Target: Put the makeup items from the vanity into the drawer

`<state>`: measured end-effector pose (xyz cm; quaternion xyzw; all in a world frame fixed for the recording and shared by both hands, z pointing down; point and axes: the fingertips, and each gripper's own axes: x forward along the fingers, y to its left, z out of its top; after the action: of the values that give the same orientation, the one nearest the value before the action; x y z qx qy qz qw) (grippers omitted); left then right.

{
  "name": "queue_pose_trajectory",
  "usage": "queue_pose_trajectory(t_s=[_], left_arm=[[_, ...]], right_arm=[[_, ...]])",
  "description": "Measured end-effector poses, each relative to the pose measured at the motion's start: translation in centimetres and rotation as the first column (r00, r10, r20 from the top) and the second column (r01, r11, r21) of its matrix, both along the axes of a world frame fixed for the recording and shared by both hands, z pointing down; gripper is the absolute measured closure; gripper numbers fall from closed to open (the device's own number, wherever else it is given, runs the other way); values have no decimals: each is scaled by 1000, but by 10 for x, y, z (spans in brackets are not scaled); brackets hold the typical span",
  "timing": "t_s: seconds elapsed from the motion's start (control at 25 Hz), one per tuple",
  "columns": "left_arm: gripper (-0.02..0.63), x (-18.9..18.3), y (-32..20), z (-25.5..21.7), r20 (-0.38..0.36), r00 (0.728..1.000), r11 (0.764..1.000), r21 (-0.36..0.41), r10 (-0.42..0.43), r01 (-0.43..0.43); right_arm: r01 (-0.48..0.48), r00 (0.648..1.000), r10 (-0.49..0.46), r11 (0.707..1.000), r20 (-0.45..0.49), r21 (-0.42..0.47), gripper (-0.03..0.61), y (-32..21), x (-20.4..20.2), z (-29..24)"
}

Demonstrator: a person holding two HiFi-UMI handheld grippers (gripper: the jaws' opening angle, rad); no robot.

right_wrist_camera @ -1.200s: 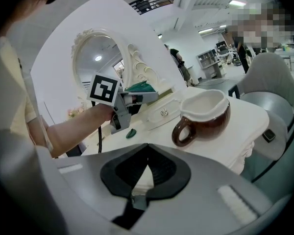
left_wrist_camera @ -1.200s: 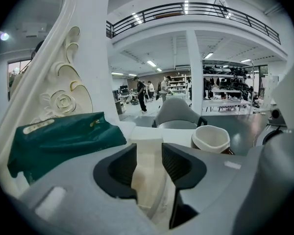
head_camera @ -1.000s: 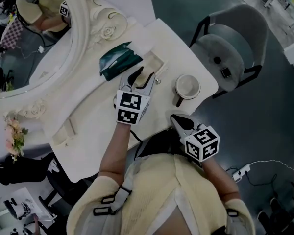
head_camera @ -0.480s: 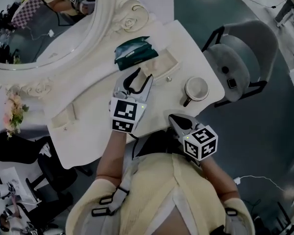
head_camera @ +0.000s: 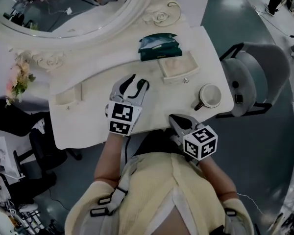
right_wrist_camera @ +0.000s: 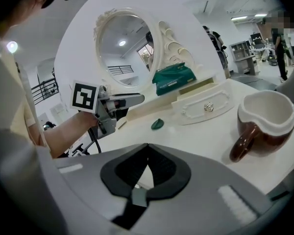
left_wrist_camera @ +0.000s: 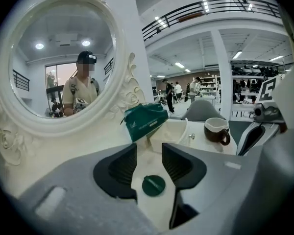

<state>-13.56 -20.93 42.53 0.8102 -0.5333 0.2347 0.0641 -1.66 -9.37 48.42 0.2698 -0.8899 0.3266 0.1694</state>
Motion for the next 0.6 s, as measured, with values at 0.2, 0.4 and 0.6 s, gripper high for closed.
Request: queue_pose_trajectory(t_s=[0.2,0.4,0.6], left_arm=[[449,-16,16,24,-13,999,997,-58,-47,46],[449,-20,27,47,-17,999,992,-118,-50,47],[449,-19,31,75,-21,999,980,-195,-36,31]], right_arm=[[69,998,-69,997,-12,-19,577,5,-15,6],[110,993,-111,993,-29,-38,578,9,-25,12],[127,990,-130,990,-46,-54,578,11,-28,18]])
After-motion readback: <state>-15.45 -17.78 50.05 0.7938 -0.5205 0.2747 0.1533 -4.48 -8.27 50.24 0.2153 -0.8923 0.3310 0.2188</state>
